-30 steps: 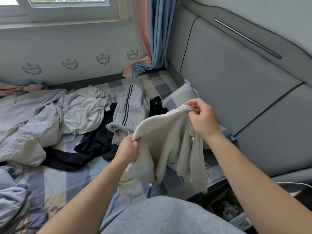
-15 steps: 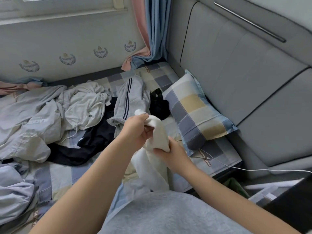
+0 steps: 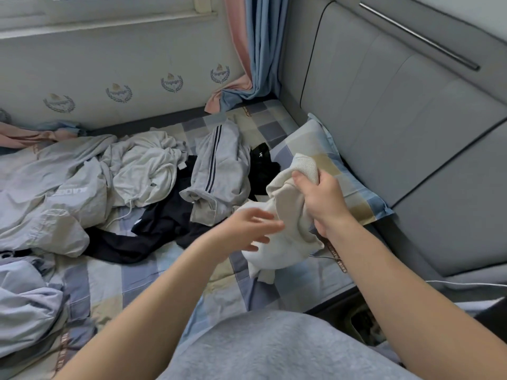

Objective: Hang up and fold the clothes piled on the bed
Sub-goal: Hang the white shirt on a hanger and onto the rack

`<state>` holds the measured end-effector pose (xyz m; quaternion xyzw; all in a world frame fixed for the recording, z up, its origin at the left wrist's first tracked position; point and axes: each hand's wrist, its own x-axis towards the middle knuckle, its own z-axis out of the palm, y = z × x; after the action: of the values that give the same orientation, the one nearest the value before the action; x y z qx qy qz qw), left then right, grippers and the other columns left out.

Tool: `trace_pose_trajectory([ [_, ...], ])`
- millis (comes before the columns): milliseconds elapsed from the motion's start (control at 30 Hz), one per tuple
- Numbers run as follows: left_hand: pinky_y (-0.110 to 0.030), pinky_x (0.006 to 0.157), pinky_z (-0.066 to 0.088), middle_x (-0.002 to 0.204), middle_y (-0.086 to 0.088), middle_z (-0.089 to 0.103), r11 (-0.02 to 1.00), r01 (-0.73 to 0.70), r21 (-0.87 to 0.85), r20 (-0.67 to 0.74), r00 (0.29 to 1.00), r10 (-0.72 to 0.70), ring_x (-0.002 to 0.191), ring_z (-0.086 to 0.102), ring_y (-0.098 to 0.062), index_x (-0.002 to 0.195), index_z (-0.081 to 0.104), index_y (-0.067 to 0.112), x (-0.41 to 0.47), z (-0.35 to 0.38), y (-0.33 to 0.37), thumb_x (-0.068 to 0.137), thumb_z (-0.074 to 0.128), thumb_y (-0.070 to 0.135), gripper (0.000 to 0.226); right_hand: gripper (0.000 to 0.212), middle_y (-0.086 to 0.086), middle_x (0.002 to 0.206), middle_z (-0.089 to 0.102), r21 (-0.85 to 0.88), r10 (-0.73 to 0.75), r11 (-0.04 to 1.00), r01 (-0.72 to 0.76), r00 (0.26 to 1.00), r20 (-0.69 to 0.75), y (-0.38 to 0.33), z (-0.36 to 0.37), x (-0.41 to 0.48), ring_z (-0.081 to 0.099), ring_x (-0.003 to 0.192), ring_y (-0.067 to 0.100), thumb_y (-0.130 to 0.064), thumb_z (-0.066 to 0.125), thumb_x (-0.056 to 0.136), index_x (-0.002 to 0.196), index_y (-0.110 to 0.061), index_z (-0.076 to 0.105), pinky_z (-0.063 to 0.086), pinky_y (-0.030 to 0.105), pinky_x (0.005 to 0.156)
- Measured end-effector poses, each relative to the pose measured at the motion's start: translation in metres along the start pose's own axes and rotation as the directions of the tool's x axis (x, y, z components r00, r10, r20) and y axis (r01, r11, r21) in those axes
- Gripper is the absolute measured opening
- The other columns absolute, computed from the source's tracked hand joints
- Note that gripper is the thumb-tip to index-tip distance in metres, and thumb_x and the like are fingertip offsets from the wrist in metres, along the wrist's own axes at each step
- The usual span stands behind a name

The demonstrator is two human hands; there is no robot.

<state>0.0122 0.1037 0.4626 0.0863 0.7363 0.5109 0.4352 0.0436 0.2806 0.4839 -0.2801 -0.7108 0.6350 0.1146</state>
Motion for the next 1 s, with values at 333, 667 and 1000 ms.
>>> trace_pose_trajectory([
  [333, -0.033, 0.071, 0.042, 0.082, -0.012, 0.068, 0.975, -0.204, 0.083, -0.331, 0.917, 0.221, 0.074, 0.056, -0.017, 0.086, 0.069, 0.026, 0.032, 0.033, -0.016, 0.1, 0.055, 0.025, 0.02, 0.022, 0.019, 0.111, 0.072, 0.31, 0.148, 0.937, -0.158, 0.987, 0.055, -0.015, 0.003, -0.006, 0.07, 0.103, 0.031, -0.012, 0.062, 0.098, 0.118, -0.006, 0.066, 0.059, 0.046, 0.091],
  [667, -0.03, 0.067, 0.045, 0.071, 0.005, 0.058, 0.913, -0.362, -0.187, -0.564, 0.801, 0.202, 0.067, 0.053, -0.008, 0.084, 0.066, 0.019, 0.018, -0.013, 0.007, 0.102, 0.053, 0.021, 0.022, 0.054, 0.003, 0.14, 0.052, 0.05, 0.205, 0.976, -0.212, 0.971, 0.126, 0.025, -0.014, -0.015, 0.055, 0.12, 0.014, -0.019, 0.07, 0.093, 0.139, -0.026, 0.043, 0.048, 0.037, 0.099],
  [1000, -0.031, 0.055, 0.035, 0.065, -0.008, 0.058, 0.812, -0.547, 0.205, -0.155, 0.801, 0.578, 0.06, 0.043, -0.02, 0.087, 0.073, 0.03, -0.021, -0.03, 0.044, 0.096, 0.061, 0.028, 0.015, 0.019, -0.004, 0.099, 0.07, -0.331, -0.133, 0.88, 0.34, 0.847, 0.515, 0.003, 0.016, -0.02, 0.062, 0.102, 0.019, -0.024, 0.075, 0.087, 0.105, -0.022, 0.07, 0.045, 0.049, 0.103],
])
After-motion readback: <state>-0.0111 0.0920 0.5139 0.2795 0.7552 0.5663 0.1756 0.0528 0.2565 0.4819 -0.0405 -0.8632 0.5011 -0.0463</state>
